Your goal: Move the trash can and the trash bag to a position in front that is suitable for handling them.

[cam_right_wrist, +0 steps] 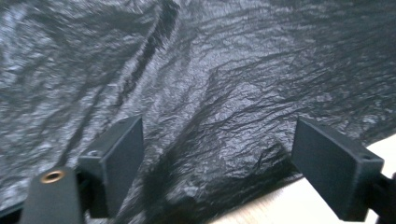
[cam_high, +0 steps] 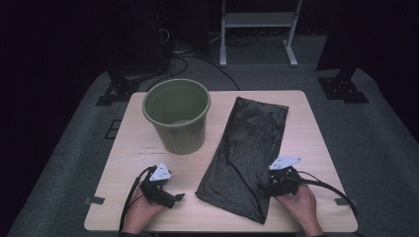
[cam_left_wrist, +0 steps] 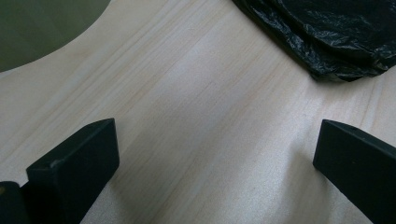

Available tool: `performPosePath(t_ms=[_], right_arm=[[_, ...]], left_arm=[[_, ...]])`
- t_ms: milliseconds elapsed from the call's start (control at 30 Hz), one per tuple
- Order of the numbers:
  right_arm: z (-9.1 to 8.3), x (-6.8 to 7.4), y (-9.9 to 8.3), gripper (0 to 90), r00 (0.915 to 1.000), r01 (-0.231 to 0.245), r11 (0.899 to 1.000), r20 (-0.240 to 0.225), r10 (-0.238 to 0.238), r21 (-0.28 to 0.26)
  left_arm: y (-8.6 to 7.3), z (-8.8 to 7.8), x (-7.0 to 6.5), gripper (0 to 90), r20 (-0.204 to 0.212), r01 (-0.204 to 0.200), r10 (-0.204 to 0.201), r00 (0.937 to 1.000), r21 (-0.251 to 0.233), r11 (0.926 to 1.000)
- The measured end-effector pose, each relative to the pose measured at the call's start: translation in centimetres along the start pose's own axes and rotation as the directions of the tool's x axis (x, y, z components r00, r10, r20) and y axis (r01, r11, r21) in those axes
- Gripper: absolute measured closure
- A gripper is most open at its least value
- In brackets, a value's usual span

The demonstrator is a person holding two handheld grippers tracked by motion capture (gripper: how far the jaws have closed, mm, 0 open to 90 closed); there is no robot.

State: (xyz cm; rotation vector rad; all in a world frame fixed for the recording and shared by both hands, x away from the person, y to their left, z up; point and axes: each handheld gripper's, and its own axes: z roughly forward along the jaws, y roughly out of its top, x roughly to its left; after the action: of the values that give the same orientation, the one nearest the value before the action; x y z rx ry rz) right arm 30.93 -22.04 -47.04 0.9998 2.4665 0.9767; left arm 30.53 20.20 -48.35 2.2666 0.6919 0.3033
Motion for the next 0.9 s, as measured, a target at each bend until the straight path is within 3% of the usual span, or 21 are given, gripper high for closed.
performPosePath(t_ms=[133, 233, 267, 300, 500, 767, 900], right_arm=[[0.74, -0.13, -0.04, 26.2, 1.0, 0.0, 1.0, 0.007, 0.0, 0.013], [0.59, -0.14, -0.03, 40.2, 1.0, 0.005, 1.0, -0.008, -0.005, 0.004], [0.59, -0.14, -0.03, 40.2, 1.0, 0.005, 1.0, -0.008, -0.005, 0.004], [0.52, -0.1, -0.06, 49.6, 0.9997, 0.006, 1.0, -0.024, -0.006, -0.001], [0.42, -0.15, -0.05, 69.0, 0.9992, -0.009, 1.0, -0.039, 0.009, -0.003], [0.43, -0.09, -0.03, 87.9, 0.9983, -0.014, 1.0, -0.057, 0.013, -0.002], [0.42, -0.08, 0.0, 89.9, 0.998, -0.015, 1.0, -0.061, 0.015, 0.001]], left_arm=[[0.0, 0.0, 0.01, 0.0, 0.0, 0.0, 0.0, 1.0, 0.0, 1.0], [0.0, 0.0, 0.01, 0.0, 0.0, 0.0, 0.0, 1.0, 0.0, 1.0], [0.0, 0.0, 0.01, 0.0, 0.0, 0.0, 0.0, 1.0, 0.0, 1.0], [0.0, 0.0, 0.01, 0.0, 0.0, 0.0, 0.0, 1.0, 0.0, 1.0], [0.0, 0.0, 0.01, 0.0, 0.0, 0.0, 0.0, 1.0, 0.0, 1.0], [0.0, 0.0, 0.02, 0.0, 0.0, 0.0, 0.0, 1.0, 0.0, 1.0], [0.0, 0.0, 0.03, 0.0, 0.0, 0.0, 0.0, 1.0, 0.0, 1.0]])
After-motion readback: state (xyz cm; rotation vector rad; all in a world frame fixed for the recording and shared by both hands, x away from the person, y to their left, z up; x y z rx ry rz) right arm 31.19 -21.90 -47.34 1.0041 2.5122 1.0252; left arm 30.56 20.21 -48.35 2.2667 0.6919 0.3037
